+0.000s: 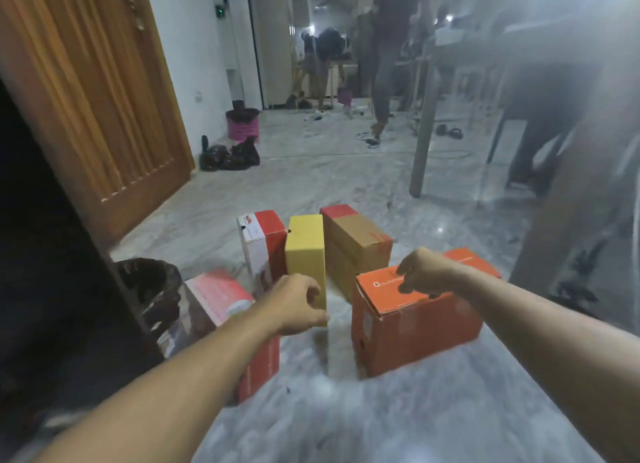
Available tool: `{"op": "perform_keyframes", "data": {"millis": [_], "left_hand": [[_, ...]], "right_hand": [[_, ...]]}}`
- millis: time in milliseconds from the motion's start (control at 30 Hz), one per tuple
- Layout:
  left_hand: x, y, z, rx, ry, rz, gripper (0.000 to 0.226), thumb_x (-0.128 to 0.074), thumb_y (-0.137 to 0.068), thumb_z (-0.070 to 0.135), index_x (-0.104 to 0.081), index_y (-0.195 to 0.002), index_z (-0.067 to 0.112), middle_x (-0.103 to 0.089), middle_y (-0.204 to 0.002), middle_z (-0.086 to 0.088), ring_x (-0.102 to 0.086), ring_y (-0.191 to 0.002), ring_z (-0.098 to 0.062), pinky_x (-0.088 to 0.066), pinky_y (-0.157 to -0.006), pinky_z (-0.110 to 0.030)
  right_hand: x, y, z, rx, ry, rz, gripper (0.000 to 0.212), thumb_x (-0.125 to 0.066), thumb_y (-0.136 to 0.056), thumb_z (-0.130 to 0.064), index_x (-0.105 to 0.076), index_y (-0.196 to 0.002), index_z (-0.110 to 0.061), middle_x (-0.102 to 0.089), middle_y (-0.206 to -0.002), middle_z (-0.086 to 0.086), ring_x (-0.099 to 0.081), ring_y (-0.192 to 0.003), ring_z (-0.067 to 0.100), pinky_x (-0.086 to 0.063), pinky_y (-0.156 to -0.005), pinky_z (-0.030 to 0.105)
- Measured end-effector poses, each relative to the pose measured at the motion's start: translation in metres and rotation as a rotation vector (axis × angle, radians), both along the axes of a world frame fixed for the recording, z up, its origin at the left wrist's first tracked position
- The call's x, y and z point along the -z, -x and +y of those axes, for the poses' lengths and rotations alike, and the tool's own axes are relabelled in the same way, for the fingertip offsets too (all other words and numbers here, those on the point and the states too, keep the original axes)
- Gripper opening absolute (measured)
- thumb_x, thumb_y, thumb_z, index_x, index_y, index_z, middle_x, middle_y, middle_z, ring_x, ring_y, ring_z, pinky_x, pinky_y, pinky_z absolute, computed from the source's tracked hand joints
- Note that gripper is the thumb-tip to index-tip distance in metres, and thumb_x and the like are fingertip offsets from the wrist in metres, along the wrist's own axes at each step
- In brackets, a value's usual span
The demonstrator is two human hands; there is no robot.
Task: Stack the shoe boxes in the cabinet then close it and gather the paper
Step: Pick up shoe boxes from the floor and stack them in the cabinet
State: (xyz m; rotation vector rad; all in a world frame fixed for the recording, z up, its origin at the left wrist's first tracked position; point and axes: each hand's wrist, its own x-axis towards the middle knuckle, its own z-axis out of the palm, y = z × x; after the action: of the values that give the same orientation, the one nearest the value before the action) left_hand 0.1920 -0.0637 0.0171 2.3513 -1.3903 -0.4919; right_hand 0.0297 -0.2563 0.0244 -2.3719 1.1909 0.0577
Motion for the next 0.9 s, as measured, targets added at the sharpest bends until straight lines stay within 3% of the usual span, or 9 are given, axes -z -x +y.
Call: {"op": "perform_keyframes", "data": {"millis": [67,133,200,333,500,633,733,833,900], "left_hand": [[0.032,0.012,-0.030,-0.022,-0.013,0.078,0.036,-0.074,-0.076,0.029,-0.067,-0.103,0.006,-0.070,-0.103,-0.011,-0.065,-0.096,-0.027,-0.053,-0.083,-0.035],[0.063,0.023,-0.056,-0.054,-0.007,0.174,0.040,-0.073,-0.077,0.026,-0.064,-0.111,0.005,-0.068,-0.109,-0.012,-0.063,-0.104,-0.029,-0.050,-0.086,-0.034],[0.090,0.034,-0.076,-0.089,-0.006,0.291,0.051,-0.073,-0.079,0.025,-0.058,-0.124,0.006,-0.062,-0.114,-0.004,-0.060,-0.112,-0.024,-0.049,-0.092,-0.032],[0.126,0.047,-0.106,-0.180,0.006,0.449,0.068,-0.076,-0.080,0.026,-0.044,-0.136,0.006,-0.056,-0.128,-0.005,-0.052,-0.123,-0.022,-0.038,-0.084,-0.022],[0.151,0.055,-0.137,-0.347,0.122,0.619,0.075,-0.071,-0.083,0.042,-0.038,-0.141,0.007,-0.048,-0.143,-0.010,-0.047,-0.129,-0.025,-0.033,-0.086,-0.024],[0.162,0.052,-0.163,-0.431,0.174,0.739,0.059,-0.060,-0.090,0.045,-0.045,-0.136,0.012,-0.055,-0.125,-0.001,-0.054,-0.112,-0.025,-0.042,-0.092,-0.032],[0.171,0.048,-0.170,-0.434,0.183,0.838,0.040,-0.058,-0.092,0.038,-0.054,-0.125,0.015,-0.063,-0.123,-0.004,-0.060,-0.106,-0.024,-0.048,-0.095,-0.042],[0.173,0.043,-0.163,-0.447,0.152,0.908,0.027,-0.059,-0.092,0.025,-0.056,-0.118,0.016,-0.066,-0.104,-0.005,-0.060,-0.084,-0.020,-0.052,-0.084,-0.039],[0.170,0.040,-0.150,-0.428,0.131,0.964,0.018,-0.058,-0.094,0.014,-0.057,-0.111,0.019,-0.063,-0.087,0.002,-0.055,-0.069,-0.014,-0.048,-0.068,-0.030]], "right_hand": [[0.031,0.016,-0.026,0.043,0.025,0.020,0.020,-0.069,-0.079,-0.012,-0.073,-0.098,-0.009,-0.071,-0.097,0.009,-0.064,-0.097,0.026,-0.052,-0.074,0.030],[0.059,0.030,-0.051,0.135,0.021,-0.028,0.042,-0.070,-0.080,-0.017,-0.065,-0.122,-0.012,-0.066,-0.124,0.008,-0.058,-0.119,0.025,-0.046,-0.092,0.028],[0.081,0.045,-0.074,0.268,0.031,-0.123,0.053,-0.070,-0.082,-0.022,-0.058,-0.132,-0.009,-0.061,-0.132,0.011,-0.055,-0.124,0.027,-0.043,-0.099,0.030],[0.119,0.070,-0.119,0.458,0.080,-0.220,0.039,-0.071,-0.079,-0.026,-0.064,-0.112,-0.008,-0.070,-0.108,0.012,-0.063,-0.107,0.032,-0.049,-0.081,0.032],[0.136,0.084,-0.162,0.635,0.138,-0.307,0.049,-0.071,-0.080,-0.032,-0.059,-0.119,-0.004,-0.064,-0.120,0.016,-0.060,-0.111,0.036,-0.048,-0.089,0.039],[0.147,0.090,-0.190,0.654,-0.015,-0.316,0.059,-0.070,-0.082,-0.040,-0.051,-0.126,-0.006,-0.061,-0.124,0.015,-0.059,-0.111,0.034,-0.048,-0.087,0.038],[0.149,0.093,-0.197,0.691,-0.072,-0.369,0.048,-0.075,-0.075,-0.035,-0.056,-0.111,-0.009,-0.063,-0.110,0.013,-0.061,-0.090,0.027,-0.046,-0.063,0.031],[0.143,0.103,-0.190,0.718,-0.203,-0.352,0.056,-0.078,-0.054,-0.034,-0.061,-0.103,-0.011,-0.056,-0.093,0.009,-0.054,-0.076,0.025,-0.044,-0.057,0.029],[0.142,0.113,-0.181,0.711,-0.318,-0.355,0.059,-0.078,-0.041,-0.031,-0.064,-0.095,-0.014,-0.057,-0.091,0.009,-0.054,-0.080,0.029,-0.052,-0.066,0.042]]}}
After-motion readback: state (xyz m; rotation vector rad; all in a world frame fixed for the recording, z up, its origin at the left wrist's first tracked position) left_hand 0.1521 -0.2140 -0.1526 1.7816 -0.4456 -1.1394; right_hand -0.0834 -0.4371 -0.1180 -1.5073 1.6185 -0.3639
